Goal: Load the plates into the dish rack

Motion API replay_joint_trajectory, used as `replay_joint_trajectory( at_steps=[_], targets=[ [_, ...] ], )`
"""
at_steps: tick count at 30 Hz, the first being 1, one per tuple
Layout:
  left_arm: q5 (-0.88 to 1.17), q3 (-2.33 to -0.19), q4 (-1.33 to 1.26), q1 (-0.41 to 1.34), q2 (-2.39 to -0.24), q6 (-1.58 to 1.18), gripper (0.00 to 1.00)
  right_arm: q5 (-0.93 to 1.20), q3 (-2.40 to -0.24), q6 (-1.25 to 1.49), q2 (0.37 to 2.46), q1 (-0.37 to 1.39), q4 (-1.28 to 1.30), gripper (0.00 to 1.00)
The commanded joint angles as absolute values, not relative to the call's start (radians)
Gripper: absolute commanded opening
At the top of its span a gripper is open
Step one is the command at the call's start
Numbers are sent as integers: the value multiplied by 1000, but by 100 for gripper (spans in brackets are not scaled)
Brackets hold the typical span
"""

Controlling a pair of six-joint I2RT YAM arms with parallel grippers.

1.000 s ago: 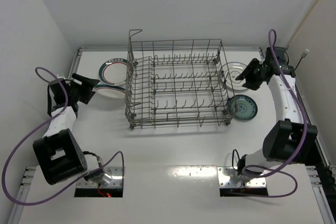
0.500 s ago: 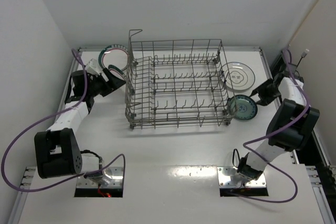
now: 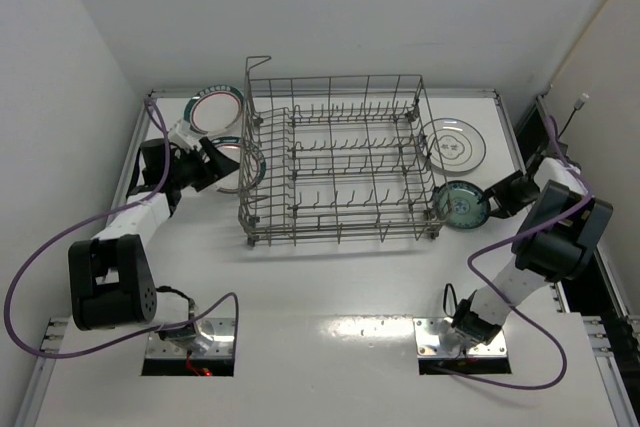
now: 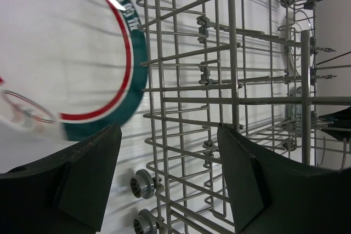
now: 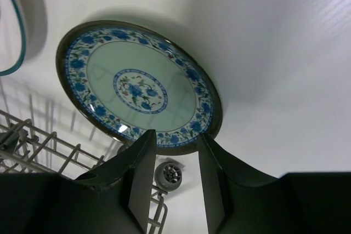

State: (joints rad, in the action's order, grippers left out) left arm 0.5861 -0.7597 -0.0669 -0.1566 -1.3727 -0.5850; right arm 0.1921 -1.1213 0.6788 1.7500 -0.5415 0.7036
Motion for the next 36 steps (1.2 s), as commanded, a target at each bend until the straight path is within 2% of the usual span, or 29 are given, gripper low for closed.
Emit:
replay_joint_trajectory(
  at_steps=[1, 22, 36],
  targets=[
    [561, -776, -58, -152, -1348, -554, 68, 215, -1111, 675, 1750, -549, 670, 33],
    [454, -776, 0, -152, -1312, -535, 68, 276, -1114, 664, 1683, -529, 632, 30],
    [425, -776, 9, -152, -1292, -526, 68, 393, -1094, 686, 1692, -529, 502, 27]
  ],
)
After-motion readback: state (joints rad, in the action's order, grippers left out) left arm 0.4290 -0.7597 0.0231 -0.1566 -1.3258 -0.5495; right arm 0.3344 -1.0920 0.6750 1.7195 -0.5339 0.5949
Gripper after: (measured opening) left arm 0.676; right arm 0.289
